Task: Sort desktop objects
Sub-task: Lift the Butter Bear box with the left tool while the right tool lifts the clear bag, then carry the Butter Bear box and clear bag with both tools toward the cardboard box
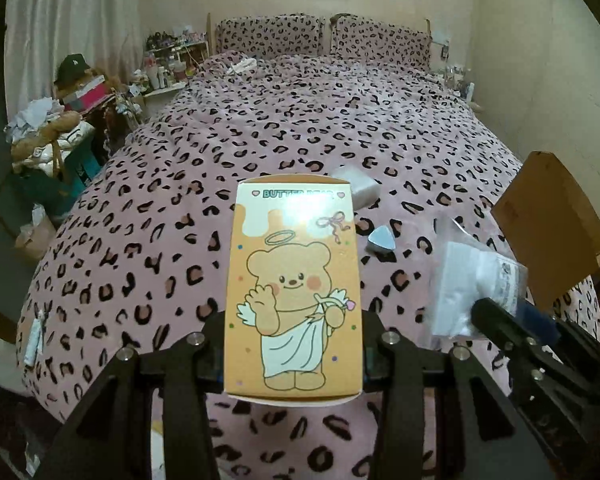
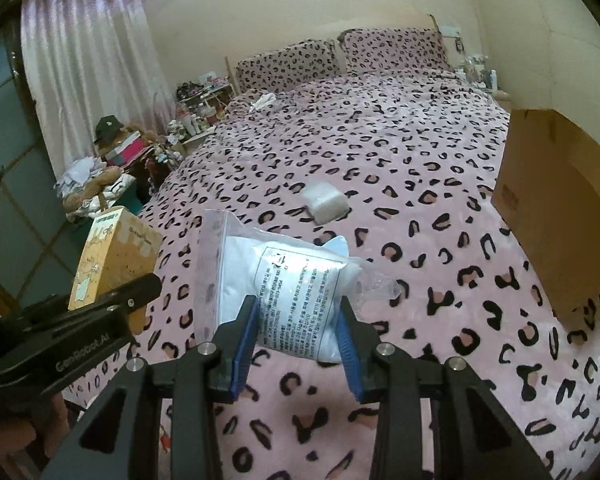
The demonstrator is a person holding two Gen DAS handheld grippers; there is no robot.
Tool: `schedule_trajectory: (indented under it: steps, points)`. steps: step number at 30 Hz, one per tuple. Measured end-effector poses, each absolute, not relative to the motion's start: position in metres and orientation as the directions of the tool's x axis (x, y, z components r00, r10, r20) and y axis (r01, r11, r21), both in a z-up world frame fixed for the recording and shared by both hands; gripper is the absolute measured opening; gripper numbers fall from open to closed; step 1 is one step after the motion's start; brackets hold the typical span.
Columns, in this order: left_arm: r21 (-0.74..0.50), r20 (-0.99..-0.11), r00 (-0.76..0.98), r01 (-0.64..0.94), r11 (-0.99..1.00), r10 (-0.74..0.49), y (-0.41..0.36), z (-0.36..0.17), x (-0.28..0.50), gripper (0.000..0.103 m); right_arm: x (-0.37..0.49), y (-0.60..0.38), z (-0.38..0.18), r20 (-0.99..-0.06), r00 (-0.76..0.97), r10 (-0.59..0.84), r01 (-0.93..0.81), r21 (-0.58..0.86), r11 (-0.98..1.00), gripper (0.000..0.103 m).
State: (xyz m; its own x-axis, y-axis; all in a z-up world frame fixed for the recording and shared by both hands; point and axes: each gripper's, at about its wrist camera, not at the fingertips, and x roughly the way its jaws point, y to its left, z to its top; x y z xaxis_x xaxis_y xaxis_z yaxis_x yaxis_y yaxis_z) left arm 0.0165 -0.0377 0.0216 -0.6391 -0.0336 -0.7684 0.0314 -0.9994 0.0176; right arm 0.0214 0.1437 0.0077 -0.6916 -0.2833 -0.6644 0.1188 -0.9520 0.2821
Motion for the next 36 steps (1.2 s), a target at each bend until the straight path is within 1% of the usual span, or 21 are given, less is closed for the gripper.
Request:
schedule_trajectory:
  steps: [6,13,36]
  points:
    - [0.012,-0.764,-0.644,0.021,-1.0,-0.023,-0.031,0.03,0.039,0.045,0.04,0.137,0.016,-0.662,-0.702,-0.263,0.131,0.243,-0.961,0.038]
    - [0.01,-0.763,-0.647,0.003,-1.0,-0.01,-0.017,0.032,0.051,0.045,0.053,0.149,0.017,-0.665,-0.706,-0.243,0.11,0.236,-0.966,0.038]
    - [0.017,-0.78,-0.623,-0.118,-0.993,0.06,0.061,0.022,0.04,0.044,0.071,0.216,0.014,-0.676,-0.718,-0.164,-0.012,0.249,-0.969,0.038]
